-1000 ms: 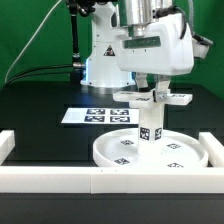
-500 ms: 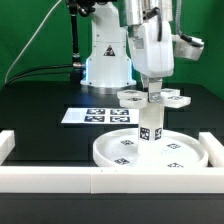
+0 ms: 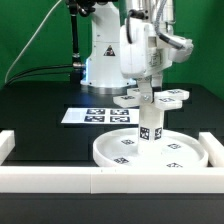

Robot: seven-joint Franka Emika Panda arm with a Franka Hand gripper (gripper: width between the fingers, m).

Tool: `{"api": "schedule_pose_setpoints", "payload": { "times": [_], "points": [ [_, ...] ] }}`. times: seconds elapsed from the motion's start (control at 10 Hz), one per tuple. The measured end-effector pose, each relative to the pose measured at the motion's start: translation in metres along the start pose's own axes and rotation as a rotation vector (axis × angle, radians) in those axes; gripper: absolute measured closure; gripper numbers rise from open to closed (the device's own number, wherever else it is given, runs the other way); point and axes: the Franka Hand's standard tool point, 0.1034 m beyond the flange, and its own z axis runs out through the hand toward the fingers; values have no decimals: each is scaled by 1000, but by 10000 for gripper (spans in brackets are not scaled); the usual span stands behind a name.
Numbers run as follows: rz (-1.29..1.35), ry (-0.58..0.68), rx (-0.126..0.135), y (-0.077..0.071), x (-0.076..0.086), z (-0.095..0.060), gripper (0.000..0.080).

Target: Assemble round table

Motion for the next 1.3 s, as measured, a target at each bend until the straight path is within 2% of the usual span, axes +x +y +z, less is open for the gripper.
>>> {"api": "schedule_pose_setpoints", "payload": {
  "times": [0.1,0.2,0.3,0.4,0.7,0.9,1.0,1.1,1.3],
  "points": [
    [54,-3,1,-1,0,0,357],
    [71,-8,4,-2,0,0,309],
    [48,-7,3,-1,0,1,309],
    [42,-8,3,-1,-1,1,185],
    [-38,-47,22,-4,-7,-20,157],
    [-64,-44,18,-3,-6,-16,151],
    [-157,-43,20,-3,-6,-16,150],
    [-241,-39,15,0,-8,-14,150],
    [-414,-8,-46,11,-20,-9,150]
  ]
}}
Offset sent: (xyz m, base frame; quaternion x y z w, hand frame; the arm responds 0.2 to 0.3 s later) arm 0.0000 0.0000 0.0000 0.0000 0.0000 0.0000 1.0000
